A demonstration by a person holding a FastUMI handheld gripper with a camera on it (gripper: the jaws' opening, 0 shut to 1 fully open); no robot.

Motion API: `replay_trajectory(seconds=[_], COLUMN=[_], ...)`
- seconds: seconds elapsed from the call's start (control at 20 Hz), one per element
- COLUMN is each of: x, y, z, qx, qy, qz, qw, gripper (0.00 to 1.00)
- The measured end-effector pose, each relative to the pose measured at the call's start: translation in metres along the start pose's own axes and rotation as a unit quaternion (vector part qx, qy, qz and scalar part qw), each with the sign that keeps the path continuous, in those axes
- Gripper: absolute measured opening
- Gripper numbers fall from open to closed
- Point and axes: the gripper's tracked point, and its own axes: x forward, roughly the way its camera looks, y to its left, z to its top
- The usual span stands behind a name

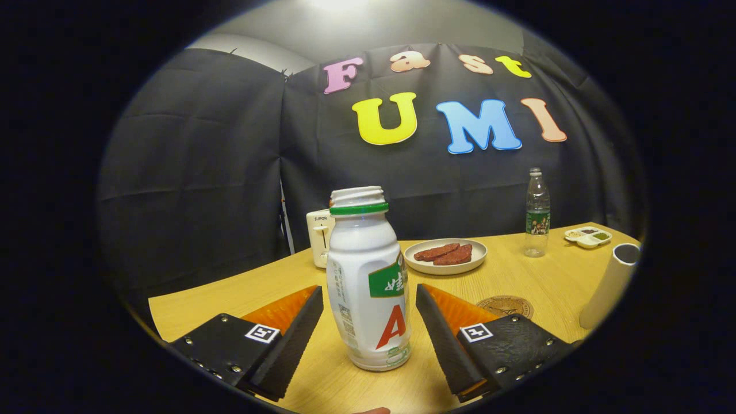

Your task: Take the bottle from table, then pour the juice into the cup, finally place the bottle on the coaster

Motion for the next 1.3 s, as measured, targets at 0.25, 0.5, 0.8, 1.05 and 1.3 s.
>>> replay_trajectory(seconds=[0.25,0.5,0.8,1.05,1.3], x=[0.005,0.000,-0.011,-0.023,-0.033], y=[0.000,-0.003,-0.012,-0.031,-0.060], z=[0.001,0.001,0.024,0.047,0.063], qx=[-0.015,-0.012,0.006,0.070,0.168], qy=[0.009,0.020,0.002,-0.034,-0.071], qz=[-0.010,-0.011,-0.016,-0.005,0.007], qw=[1.000,1.000,1.000,0.997,0.983], gripper=[0.76,0.71,0.71,0.71,0.71])
